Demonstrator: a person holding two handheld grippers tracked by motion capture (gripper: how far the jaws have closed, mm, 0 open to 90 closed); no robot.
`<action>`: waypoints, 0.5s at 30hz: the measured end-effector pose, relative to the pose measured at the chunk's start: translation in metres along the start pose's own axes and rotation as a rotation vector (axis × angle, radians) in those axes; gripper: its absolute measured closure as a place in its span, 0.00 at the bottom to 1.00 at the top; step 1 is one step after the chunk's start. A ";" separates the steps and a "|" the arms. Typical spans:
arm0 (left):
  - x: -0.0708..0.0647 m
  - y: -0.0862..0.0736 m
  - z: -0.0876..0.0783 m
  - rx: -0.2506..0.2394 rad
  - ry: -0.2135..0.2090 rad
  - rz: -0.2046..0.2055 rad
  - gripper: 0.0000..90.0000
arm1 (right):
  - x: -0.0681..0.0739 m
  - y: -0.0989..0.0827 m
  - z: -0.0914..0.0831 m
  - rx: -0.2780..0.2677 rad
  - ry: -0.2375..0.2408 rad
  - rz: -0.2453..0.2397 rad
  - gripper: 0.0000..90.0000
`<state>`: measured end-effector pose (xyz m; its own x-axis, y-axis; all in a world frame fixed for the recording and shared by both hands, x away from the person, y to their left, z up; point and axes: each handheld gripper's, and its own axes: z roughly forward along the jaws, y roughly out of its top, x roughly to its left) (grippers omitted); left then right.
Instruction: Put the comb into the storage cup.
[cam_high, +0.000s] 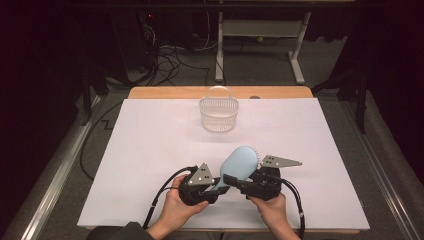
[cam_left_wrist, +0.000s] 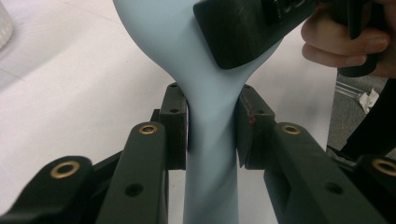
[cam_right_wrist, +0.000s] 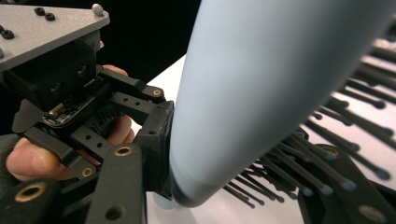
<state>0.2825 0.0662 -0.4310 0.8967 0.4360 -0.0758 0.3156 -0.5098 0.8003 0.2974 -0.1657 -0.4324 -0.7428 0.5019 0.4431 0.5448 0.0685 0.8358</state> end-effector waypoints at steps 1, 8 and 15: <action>0.000 0.000 0.000 -0.001 -0.002 0.000 0.77 | 0.000 0.000 0.000 0.001 0.006 0.004 0.58; 0.001 0.000 0.000 -0.002 -0.008 0.001 0.73 | 0.000 0.000 0.001 0.011 0.021 0.008 0.60; 0.001 0.000 -0.002 -0.003 -0.005 -0.004 0.65 | 0.001 0.001 0.000 0.012 0.032 0.010 0.60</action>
<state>0.2830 0.0678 -0.4300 0.8971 0.4340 -0.0821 0.3182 -0.5059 0.8018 0.2976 -0.1650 -0.4316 -0.7494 0.4751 0.4613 0.5563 0.0739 0.8277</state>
